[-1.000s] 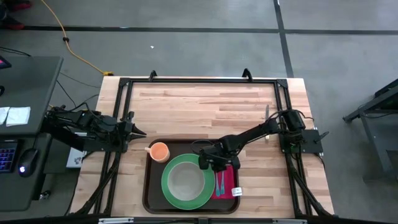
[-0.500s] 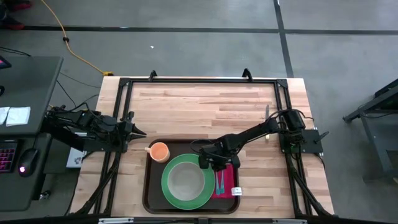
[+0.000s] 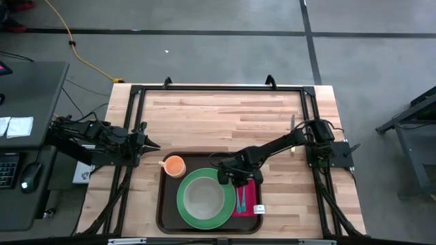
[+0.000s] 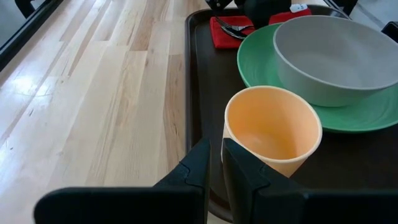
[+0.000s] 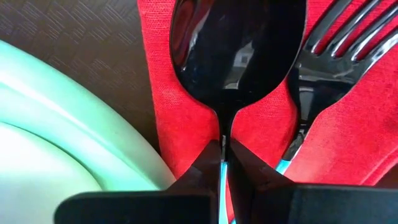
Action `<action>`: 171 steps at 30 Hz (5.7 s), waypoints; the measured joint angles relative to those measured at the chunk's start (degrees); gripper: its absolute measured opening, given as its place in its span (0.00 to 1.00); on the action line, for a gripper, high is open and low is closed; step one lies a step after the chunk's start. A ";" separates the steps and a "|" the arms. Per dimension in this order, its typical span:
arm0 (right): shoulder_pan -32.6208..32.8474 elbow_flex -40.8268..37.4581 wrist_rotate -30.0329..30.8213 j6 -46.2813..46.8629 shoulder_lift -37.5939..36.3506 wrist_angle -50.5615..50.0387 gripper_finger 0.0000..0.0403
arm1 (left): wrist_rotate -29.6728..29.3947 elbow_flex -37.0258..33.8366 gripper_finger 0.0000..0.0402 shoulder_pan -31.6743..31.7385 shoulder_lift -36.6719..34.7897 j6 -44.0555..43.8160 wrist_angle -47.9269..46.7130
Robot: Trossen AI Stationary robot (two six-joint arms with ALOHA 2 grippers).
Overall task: Set up tray
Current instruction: Put the blue spoon on top of the red napkin between the green plate and blue fork, then put the yellow knife to the right side of the blue fork on the red napkin
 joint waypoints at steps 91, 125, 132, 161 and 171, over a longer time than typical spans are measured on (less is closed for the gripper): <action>-6.42 0.22 25.67 -11.22 -32.28 -41.95 0.23 | 1.13 0.00 0.18 0.00 0.02 -0.15 0.44; -42.45 -17.03 31.30 -33.32 -37.09 -54.59 0.23 | 1.03 0.00 0.18 0.02 0.01 -1.68 0.87; -45.96 -27.79 25.89 -33.69 -45.29 -43.47 0.23 | 0.76 0.00 0.18 0.00 0.00 -1.94 0.87; -52.95 -43.26 18.37 -38.97 -48.52 -16.12 0.23 | -0.33 -0.02 0.18 0.00 0.00 -4.50 0.90; -57.29 -45.38 19.85 -43.34 -48.52 -14.46 0.23 | -0.31 -0.02 0.18 0.02 0.00 -6.03 0.90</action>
